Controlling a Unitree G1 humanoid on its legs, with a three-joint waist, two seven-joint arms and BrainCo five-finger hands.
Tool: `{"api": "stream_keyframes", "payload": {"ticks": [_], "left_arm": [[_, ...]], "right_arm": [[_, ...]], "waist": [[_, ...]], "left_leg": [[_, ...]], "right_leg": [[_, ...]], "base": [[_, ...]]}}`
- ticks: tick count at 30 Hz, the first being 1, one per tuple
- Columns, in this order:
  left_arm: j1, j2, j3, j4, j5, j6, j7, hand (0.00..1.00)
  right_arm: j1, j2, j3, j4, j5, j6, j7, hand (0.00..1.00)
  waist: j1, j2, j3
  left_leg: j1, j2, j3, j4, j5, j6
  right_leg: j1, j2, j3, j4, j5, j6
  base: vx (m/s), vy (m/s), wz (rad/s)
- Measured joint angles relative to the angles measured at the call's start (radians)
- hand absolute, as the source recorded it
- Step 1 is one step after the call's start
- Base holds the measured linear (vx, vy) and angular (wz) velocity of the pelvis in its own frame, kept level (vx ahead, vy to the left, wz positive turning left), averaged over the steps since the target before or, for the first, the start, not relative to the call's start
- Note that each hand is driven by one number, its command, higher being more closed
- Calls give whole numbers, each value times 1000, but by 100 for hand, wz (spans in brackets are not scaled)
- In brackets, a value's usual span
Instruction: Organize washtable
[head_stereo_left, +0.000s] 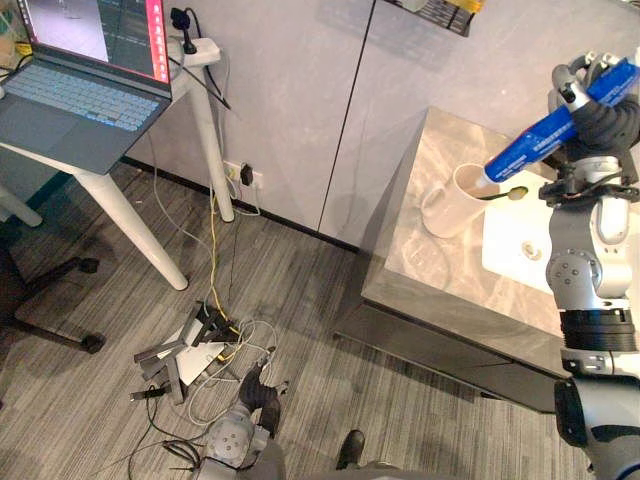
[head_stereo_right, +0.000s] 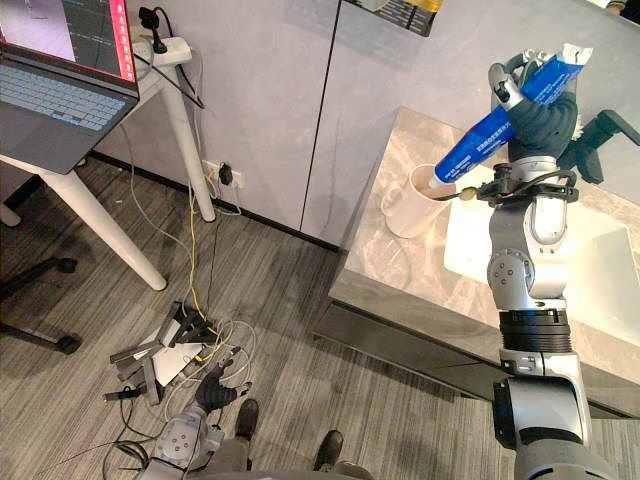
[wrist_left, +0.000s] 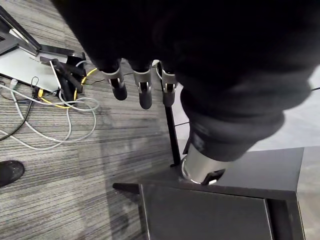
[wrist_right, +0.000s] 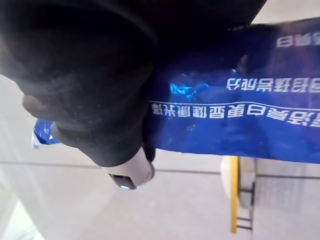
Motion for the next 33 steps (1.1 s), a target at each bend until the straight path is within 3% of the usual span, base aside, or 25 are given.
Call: {"api": "stream_keyframes", "payload": {"ticks": [16, 17, 33], "left_arm": [[3, 1, -14, -65, -37, -8, 0, 0], [3, 1, -17, -65, -38, -8, 0, 0], [2, 0, -25, -65, -37, -8, 0, 0]], "right_arm": [[-1, 0, -34, 25, 0, 2, -25, 100], [-1, 0, -34, 24, -1, 2, -26, 0], [38, 1, -81, 24, -13, 23, -29, 0]], "waist": [[1, 17, 40], [1, 21, 43], [0, 29, 48]], "left_leg": [[-32, -2, -14, 15, -1, 0], [-32, -1, -15, 15, -1, 0], [-25, 2, -6, 16, -1, 0]], "right_leg": [[-20, -1, -7, 4, 0, 0], [-20, -1, -7, 4, 0, 0], [-18, 1, 0, 5, 1, -2]], "base": [[-1, 0, 2], [0, 0, 0], [0, 0, 0]]}}
